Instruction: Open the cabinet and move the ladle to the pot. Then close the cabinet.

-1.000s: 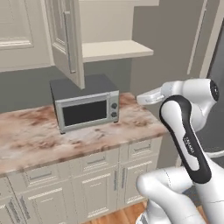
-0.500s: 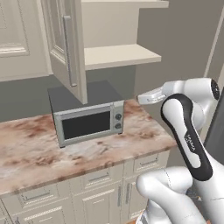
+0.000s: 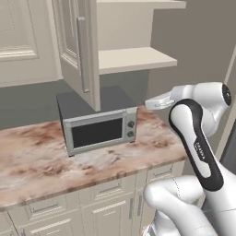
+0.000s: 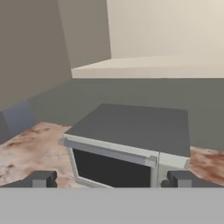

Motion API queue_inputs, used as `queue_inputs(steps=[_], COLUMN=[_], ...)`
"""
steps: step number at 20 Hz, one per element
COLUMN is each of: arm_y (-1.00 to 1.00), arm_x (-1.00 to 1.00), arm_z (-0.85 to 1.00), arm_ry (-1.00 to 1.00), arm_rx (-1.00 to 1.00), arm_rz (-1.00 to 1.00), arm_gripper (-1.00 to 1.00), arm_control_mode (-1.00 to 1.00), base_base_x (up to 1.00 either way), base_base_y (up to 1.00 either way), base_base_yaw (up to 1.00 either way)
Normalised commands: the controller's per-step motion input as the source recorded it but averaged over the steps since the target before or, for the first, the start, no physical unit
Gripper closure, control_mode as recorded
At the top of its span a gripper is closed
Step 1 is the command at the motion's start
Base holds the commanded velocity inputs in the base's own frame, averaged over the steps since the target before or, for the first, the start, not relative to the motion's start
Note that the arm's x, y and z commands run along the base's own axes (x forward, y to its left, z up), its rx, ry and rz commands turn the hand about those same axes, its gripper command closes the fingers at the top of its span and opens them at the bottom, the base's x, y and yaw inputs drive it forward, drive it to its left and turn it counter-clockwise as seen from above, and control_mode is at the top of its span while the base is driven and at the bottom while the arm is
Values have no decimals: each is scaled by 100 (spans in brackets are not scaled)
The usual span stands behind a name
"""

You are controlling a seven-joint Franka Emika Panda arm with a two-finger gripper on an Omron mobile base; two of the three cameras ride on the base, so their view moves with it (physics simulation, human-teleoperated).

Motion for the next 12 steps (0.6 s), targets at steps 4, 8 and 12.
queue_inputs(steps=[4, 8, 12], arm_y=[0, 0, 0], arm_x=[0, 0, 0], arm_z=[0, 0, 0], arm_ry=[0, 0, 0], arm_rx=[0, 0, 0], arm_rz=[0, 0, 0], arm_gripper=[-100, -100, -100], arm_control_mode=[100, 100, 100], base_base_x=[24, 22, 24], base_base_y=[0, 0, -1], base_base_yaw=[9, 8, 10])
